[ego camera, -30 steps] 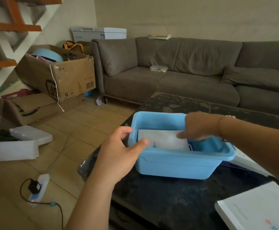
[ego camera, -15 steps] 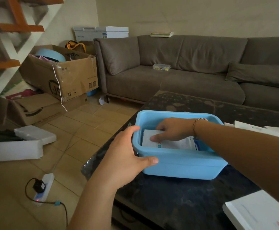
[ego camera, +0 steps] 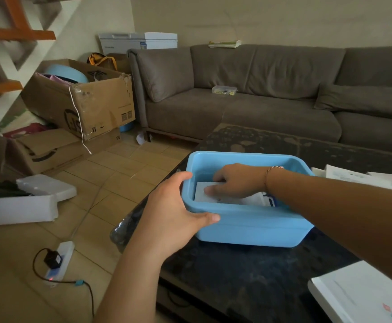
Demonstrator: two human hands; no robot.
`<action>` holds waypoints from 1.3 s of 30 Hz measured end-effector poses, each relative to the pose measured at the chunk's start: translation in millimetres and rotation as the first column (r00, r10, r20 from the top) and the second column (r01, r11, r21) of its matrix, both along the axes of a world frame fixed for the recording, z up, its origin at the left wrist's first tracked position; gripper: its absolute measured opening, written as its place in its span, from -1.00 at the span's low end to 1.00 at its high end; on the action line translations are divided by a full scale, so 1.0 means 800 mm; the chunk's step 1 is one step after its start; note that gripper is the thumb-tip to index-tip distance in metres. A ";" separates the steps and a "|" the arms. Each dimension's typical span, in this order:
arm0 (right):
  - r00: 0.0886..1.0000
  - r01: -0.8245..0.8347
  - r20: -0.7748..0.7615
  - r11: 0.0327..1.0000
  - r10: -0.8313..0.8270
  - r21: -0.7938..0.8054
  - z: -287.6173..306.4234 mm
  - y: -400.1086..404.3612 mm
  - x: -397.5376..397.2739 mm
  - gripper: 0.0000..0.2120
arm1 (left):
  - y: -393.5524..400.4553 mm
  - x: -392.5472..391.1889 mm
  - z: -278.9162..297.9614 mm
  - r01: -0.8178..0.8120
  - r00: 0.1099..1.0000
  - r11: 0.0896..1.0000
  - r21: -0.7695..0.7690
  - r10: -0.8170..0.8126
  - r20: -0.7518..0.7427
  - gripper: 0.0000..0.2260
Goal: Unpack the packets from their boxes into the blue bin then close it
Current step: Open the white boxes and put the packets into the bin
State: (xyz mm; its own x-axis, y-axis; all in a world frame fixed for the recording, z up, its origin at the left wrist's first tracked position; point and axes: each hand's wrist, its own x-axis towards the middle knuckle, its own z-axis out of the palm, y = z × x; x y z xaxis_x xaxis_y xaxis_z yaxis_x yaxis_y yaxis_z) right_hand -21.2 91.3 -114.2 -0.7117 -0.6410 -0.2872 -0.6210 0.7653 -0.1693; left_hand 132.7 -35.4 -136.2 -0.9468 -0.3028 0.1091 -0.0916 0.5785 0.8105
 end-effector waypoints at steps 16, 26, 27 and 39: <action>0.923 0.368 0.099 0.929 -0.371 0.044 0.018 0.062 0.014 -0.52 | -0.005 -0.001 0.000 0.028 0.999 0.999 0.034 -0.029 0.023 -0.18; 0.880 0.437 0.205 0.899 -0.428 -0.002 0.010 0.078 0.000 -0.39 | -0.003 0.000 0.002 0.031 0.999 0.999 0.040 -0.032 0.020 -0.22; 0.863 0.461 0.233 0.887 -0.448 -0.001 0.009 0.078 -0.003 -0.35 | -0.003 0.000 0.003 0.032 0.999 0.999 0.038 -0.033 0.019 -0.23; 0.918 0.381 0.110 0.924 -0.382 0.026 0.005 0.053 0.012 -0.46 | 0.002 0.006 0.010 0.023 1.000 1.000 0.009 -0.023 0.018 -0.25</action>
